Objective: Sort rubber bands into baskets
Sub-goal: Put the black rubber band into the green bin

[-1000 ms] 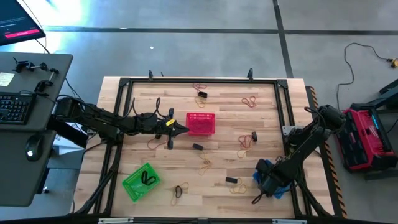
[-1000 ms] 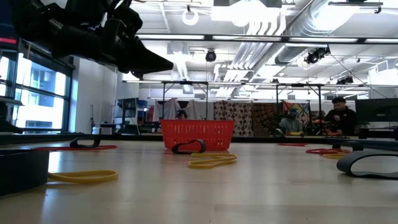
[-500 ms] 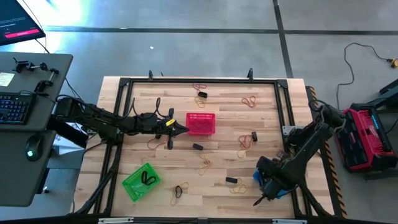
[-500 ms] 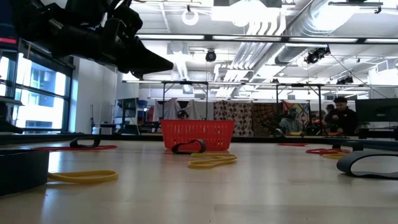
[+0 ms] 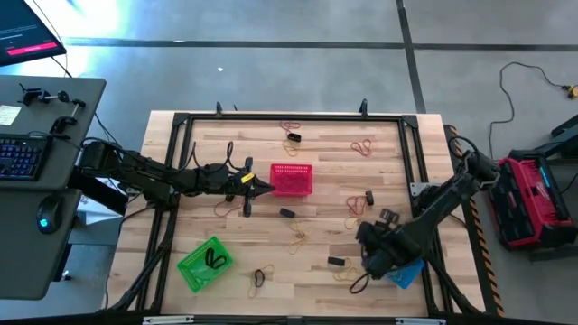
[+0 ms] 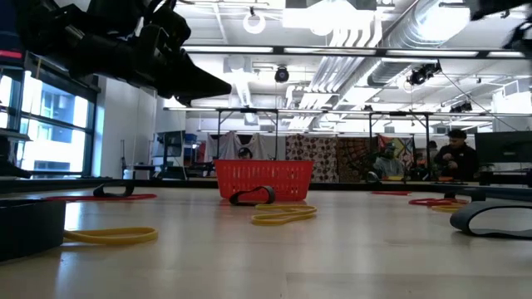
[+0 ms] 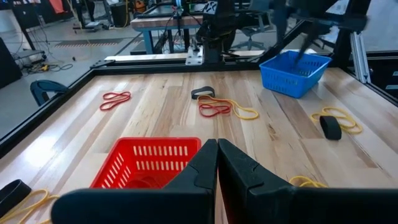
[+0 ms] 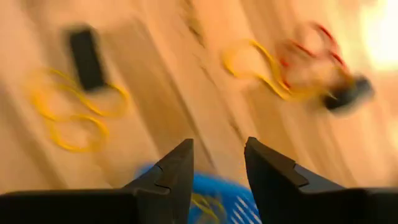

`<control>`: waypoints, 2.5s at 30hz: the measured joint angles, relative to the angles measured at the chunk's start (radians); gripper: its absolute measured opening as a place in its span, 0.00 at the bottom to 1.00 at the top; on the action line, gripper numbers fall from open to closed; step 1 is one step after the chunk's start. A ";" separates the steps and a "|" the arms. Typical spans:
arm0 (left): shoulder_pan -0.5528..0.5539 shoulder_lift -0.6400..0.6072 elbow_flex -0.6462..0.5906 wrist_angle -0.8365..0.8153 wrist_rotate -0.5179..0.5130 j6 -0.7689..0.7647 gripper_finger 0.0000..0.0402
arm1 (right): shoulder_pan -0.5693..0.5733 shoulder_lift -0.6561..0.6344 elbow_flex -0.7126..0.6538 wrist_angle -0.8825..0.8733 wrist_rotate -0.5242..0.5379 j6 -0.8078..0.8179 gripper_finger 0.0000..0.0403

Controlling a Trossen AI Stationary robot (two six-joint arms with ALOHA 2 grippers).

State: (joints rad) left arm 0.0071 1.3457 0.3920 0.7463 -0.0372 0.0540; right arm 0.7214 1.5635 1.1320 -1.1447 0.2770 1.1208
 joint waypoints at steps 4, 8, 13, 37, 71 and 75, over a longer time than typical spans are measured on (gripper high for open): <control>0.000 0.000 0.000 -0.003 0.000 0.000 0.01 | -0.048 0.000 0.000 0.161 0.000 -0.139 0.29; 0.000 0.000 0.000 -0.016 0.000 0.000 0.01 | -0.080 0.000 0.000 0.276 0.000 -0.260 0.22; -0.001 0.000 0.000 -0.031 0.000 -0.001 0.01 | -0.100 0.001 0.000 0.343 -0.030 -0.344 0.11; -0.001 0.000 0.000 -0.046 0.000 0.000 0.01 | -0.107 0.230 -0.002 0.483 -0.176 -0.362 0.35; -0.001 0.000 0.000 -0.059 0.000 -0.006 0.01 | -0.126 0.305 0.000 0.496 -0.251 -0.384 0.30; -0.001 0.000 0.000 -0.060 0.000 -0.025 0.01 | -0.126 0.304 0.000 0.476 -0.252 -0.412 0.19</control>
State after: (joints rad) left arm 0.0059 1.3457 0.3920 0.6865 -0.0372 0.0292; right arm 0.5949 1.8679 1.1320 -0.6687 0.0254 0.7089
